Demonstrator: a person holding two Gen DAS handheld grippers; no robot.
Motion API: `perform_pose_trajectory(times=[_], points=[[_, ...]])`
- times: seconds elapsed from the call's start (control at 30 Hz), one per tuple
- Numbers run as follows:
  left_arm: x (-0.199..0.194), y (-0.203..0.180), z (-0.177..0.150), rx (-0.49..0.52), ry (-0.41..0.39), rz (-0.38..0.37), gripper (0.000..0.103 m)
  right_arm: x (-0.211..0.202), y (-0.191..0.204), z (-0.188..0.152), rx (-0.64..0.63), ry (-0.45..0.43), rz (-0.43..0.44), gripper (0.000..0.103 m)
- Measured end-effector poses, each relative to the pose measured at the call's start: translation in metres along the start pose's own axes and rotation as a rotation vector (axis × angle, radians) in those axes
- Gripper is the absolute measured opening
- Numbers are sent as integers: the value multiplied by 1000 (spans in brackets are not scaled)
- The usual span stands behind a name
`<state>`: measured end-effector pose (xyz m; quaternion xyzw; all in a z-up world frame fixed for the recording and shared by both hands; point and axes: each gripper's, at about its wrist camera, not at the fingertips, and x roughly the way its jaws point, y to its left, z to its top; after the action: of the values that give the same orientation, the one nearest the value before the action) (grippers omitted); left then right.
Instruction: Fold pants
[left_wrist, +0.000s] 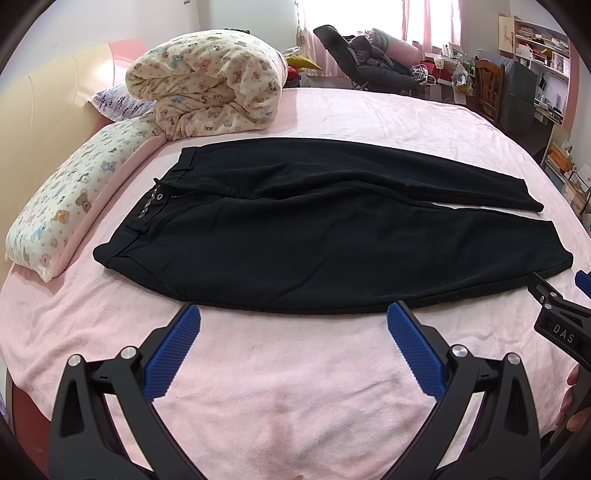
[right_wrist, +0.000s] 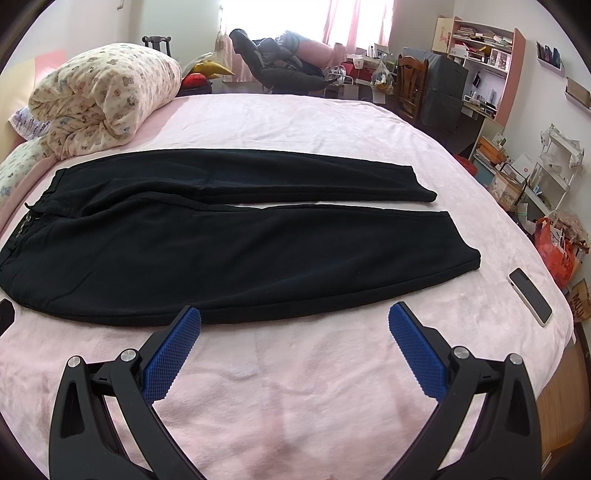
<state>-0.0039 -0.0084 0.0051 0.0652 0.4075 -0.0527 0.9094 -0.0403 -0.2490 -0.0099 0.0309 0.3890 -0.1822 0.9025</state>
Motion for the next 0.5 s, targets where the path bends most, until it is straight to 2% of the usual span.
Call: perform_pose_trajectory(times=[0.5], points=[[-1,0,2,-1,-1,-1,101,-1,1,1,-2,-2,-3,102]])
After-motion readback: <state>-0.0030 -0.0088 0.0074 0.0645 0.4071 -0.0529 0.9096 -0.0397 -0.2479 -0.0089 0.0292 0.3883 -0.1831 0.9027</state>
